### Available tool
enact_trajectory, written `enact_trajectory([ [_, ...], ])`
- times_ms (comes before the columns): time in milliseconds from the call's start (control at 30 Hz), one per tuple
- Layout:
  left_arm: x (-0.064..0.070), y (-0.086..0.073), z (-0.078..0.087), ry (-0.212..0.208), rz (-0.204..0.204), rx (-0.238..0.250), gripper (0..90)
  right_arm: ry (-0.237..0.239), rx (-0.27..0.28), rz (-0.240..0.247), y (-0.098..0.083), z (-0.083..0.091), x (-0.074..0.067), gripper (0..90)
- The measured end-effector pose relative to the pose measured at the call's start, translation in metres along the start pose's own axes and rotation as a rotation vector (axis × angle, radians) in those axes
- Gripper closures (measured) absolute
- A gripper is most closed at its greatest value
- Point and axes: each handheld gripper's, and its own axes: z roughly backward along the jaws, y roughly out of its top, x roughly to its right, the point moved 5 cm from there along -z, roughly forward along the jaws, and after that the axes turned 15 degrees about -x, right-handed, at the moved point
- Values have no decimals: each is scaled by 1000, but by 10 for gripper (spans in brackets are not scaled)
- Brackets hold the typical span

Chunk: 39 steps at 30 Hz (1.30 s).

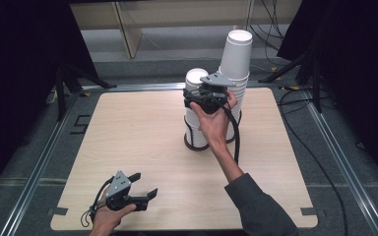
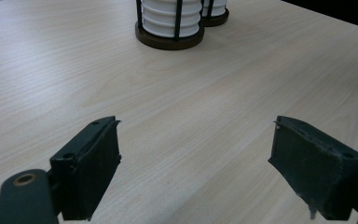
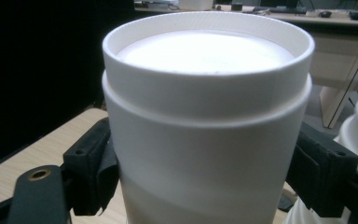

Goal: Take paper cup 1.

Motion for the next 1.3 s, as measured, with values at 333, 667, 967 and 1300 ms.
enact_trajectory([
  [333, 0, 0, 0, -4, -6, -2, 148, 5, 90, 18, 31, 33, -5, 203],
  [667, 1, 0, -1, 2, 2, -4, 148, 110, 96, 36, 26, 60, -10, 203],
  [967, 0, -1, 0, 4, -6, -10, 147, 217, 82, 105, 2, 79, -27, 203],
  [1300, 0, 0, -1, -4, 2, 2, 145, 307, 21, 203, -45, 76, -55, 203],
])
